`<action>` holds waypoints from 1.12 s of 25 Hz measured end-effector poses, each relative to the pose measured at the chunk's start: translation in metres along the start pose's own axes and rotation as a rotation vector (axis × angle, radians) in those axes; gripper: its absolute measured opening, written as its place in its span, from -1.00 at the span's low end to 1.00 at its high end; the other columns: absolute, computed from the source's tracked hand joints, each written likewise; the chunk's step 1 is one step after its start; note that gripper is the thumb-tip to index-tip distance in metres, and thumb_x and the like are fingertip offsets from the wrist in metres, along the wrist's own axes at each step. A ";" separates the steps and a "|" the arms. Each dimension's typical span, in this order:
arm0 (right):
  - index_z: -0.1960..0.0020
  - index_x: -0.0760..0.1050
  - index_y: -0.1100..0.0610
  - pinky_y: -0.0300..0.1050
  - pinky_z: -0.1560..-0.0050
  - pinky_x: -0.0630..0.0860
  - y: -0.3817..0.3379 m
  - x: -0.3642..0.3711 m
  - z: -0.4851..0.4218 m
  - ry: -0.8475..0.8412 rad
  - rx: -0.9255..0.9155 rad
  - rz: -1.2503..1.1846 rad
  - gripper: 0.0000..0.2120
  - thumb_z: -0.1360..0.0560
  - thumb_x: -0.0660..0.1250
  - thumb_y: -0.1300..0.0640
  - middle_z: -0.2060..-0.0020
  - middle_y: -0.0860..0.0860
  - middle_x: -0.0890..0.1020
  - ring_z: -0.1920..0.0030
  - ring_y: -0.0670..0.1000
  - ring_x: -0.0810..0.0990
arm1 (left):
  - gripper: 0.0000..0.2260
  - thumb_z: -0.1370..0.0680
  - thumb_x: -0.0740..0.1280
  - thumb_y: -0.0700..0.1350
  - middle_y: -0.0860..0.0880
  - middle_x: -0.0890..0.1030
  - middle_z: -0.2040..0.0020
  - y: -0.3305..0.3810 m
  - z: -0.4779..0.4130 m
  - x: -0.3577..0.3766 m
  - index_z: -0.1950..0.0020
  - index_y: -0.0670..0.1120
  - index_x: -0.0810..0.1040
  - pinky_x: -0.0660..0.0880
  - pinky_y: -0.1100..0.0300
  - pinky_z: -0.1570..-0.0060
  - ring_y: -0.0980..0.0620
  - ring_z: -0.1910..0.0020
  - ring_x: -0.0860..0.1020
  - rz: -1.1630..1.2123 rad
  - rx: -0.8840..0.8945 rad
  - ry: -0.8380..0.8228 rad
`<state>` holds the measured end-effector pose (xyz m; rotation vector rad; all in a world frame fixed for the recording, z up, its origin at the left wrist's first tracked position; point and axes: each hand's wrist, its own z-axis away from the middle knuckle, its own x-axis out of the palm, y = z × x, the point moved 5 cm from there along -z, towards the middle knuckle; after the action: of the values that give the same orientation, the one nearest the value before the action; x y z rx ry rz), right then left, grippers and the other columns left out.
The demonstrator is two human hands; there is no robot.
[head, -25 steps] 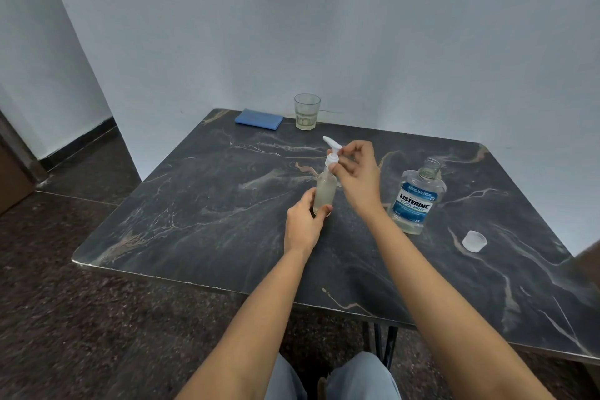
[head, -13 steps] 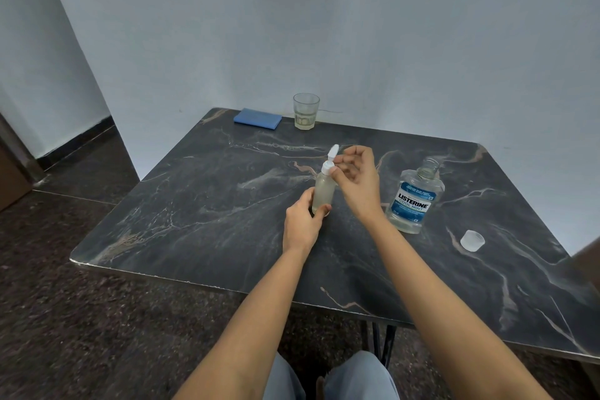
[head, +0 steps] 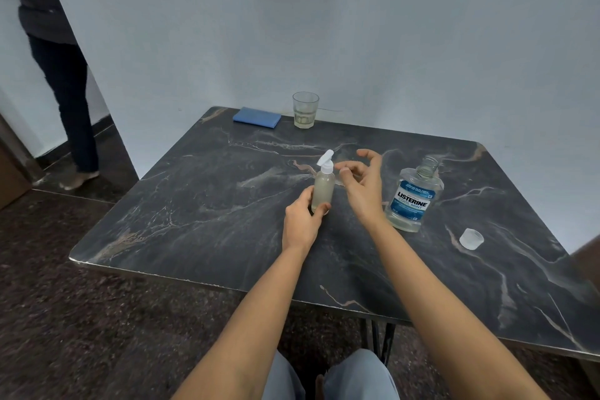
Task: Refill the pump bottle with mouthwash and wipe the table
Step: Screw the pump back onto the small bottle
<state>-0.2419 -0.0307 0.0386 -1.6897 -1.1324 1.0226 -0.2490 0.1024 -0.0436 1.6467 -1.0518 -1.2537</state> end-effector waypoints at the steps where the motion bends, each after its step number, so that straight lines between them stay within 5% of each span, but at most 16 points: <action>1: -0.28 0.27 0.14 -0.32 -0.08 0.46 0.000 0.001 -0.001 -0.015 0.010 0.005 -0.66 -0.54 0.25 0.30 0.05 -0.05 0.65 -0.02 -0.14 0.59 | -0.64 -0.52 0.39 -0.04 0.07 0.64 -0.11 0.000 0.000 0.000 -0.31 0.05 0.48 0.50 0.22 -0.08 0.13 -0.07 0.59 0.003 0.000 0.000; 3: -0.26 0.36 0.12 -0.22 -0.18 0.46 0.001 0.007 -0.003 -0.103 0.036 -0.003 -0.70 -0.55 0.24 0.28 -0.05 -0.06 0.63 -0.11 -0.13 0.57 | -0.64 -0.52 0.39 -0.05 0.07 0.64 -0.11 0.000 0.000 0.000 -0.31 0.05 0.48 0.51 0.19 -0.10 0.12 -0.08 0.59 0.006 0.001 0.000; 7: -0.21 0.50 0.08 -0.31 -0.09 0.48 -0.001 0.013 -0.005 -0.190 0.043 -0.005 -0.74 -0.57 0.22 0.27 -0.11 -0.08 0.60 -0.11 -0.21 0.56 | -0.64 -0.53 0.39 -0.05 0.09 0.64 -0.10 0.000 0.000 0.001 -0.31 0.07 0.47 0.52 0.16 -0.11 0.13 -0.08 0.59 0.003 0.001 0.000; 12: -0.14 0.50 0.08 -0.33 -0.01 0.44 0.003 0.006 -0.003 -0.072 0.021 0.029 -0.79 -0.53 0.28 0.25 -0.01 -0.12 0.60 -0.03 -0.21 0.55 | -0.65 -0.53 0.39 -0.05 0.08 0.63 -0.10 0.000 0.000 0.000 -0.30 0.07 0.47 0.53 0.15 -0.11 0.13 -0.06 0.58 -0.010 0.007 -0.002; 17: -0.22 0.51 0.09 -0.38 -0.01 0.49 -0.003 0.014 -0.009 -0.193 0.032 -0.019 -0.74 -0.55 0.28 0.24 -0.09 -0.09 0.60 -0.10 -0.21 0.55 | -0.64 -0.53 0.39 -0.05 0.07 0.62 -0.12 0.001 0.000 0.000 -0.32 0.04 0.47 0.52 0.16 -0.12 0.12 -0.08 0.57 -0.011 0.003 -0.001; 23: -0.12 0.53 0.11 -0.21 -0.10 0.52 0.003 0.010 -0.011 -0.171 0.041 -0.049 -0.76 -0.46 0.41 0.20 -0.02 -0.04 0.63 -0.07 -0.09 0.58 | -0.64 -0.54 0.38 -0.05 0.08 0.62 -0.12 0.001 0.000 0.001 -0.32 0.03 0.47 0.52 0.18 -0.10 0.13 -0.06 0.57 -0.007 0.002 -0.005; 28: -0.20 0.51 0.12 -0.19 -0.18 0.49 0.003 0.011 -0.012 -0.229 0.088 -0.134 -0.73 -0.53 0.26 0.31 -0.09 -0.01 0.65 -0.15 -0.10 0.59 | -0.65 -0.53 0.38 -0.06 0.12 0.61 -0.08 0.003 0.001 -0.001 -0.31 0.04 0.48 0.45 0.28 -0.01 0.18 -0.01 0.54 -0.009 0.000 -0.008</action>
<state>-0.2271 -0.0238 0.0378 -1.4340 -1.3084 1.1846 -0.2507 0.1021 -0.0410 1.6494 -1.0499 -1.2674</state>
